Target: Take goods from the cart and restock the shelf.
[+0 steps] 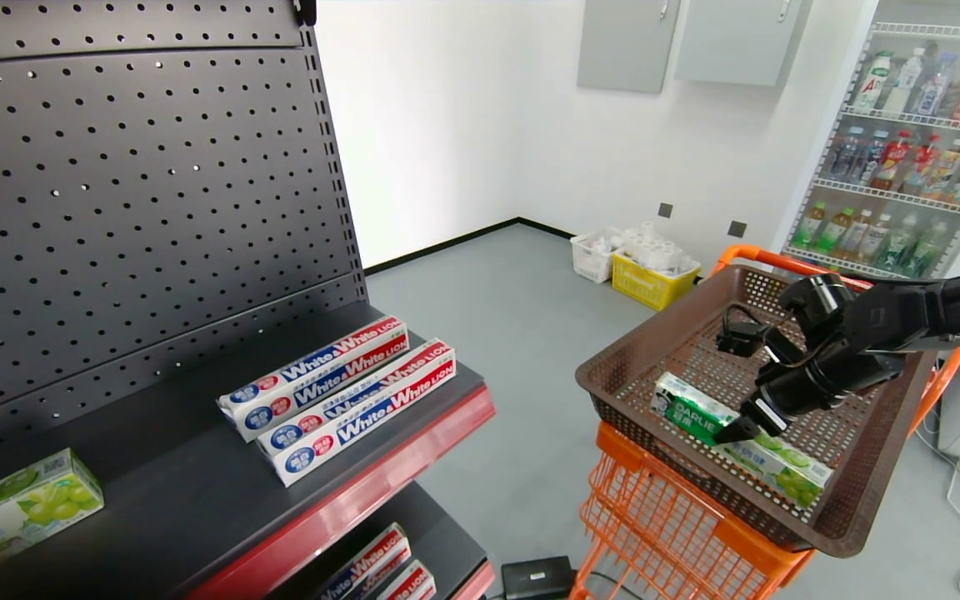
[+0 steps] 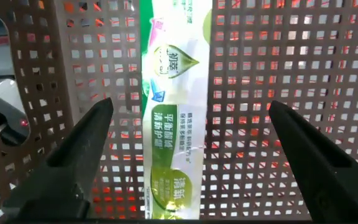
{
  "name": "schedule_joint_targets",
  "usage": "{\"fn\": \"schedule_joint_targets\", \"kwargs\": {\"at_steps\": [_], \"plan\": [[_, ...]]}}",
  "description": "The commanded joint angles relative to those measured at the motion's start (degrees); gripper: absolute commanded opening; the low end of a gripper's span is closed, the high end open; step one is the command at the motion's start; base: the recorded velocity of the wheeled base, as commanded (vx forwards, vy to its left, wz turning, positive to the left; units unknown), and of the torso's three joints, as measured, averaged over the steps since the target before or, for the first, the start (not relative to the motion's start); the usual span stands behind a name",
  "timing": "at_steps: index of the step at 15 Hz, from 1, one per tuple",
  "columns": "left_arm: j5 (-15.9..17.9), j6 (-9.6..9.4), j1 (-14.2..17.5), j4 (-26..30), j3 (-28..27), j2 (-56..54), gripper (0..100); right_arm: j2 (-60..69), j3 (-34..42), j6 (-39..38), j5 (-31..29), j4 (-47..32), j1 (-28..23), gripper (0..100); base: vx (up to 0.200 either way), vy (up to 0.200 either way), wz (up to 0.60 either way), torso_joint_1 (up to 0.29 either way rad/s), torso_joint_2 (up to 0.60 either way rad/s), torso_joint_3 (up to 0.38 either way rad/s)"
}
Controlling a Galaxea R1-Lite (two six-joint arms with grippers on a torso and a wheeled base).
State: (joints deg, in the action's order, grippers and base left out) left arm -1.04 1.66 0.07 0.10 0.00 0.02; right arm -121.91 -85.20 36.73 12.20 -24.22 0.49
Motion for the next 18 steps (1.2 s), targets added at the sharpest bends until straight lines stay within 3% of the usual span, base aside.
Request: {"fn": "schedule_joint_targets", "kwargs": {"at_steps": [1,15,16,18], "plan": [[-0.02,0.01,0.01,-0.01,0.0,0.06,100,-0.88,0.03,0.01,-0.07,-0.04,0.39,100,0.0,0.0,0.0,0.0,0.0,0.0],[-0.02,0.01,0.01,-0.01,0.0,0.06,100,-4.92,-0.84,0.1,-0.43,0.67,1.45,100,0.0,0.0,0.0,0.0,0.0,0.0],[-0.02,0.01,0.01,-0.01,0.0,0.06,100,-5.1,-1.02,0.1,-0.43,0.76,1.36,0,0.0,0.0,0.0,0.0,0.0,0.0],[-0.02,0.01,0.01,-0.01,0.0,0.06,100,-5.45,-1.28,0.1,-0.95,1.9,1.36,0,0.0,0.0,0.0,0.0,0.0,0.0]]}}
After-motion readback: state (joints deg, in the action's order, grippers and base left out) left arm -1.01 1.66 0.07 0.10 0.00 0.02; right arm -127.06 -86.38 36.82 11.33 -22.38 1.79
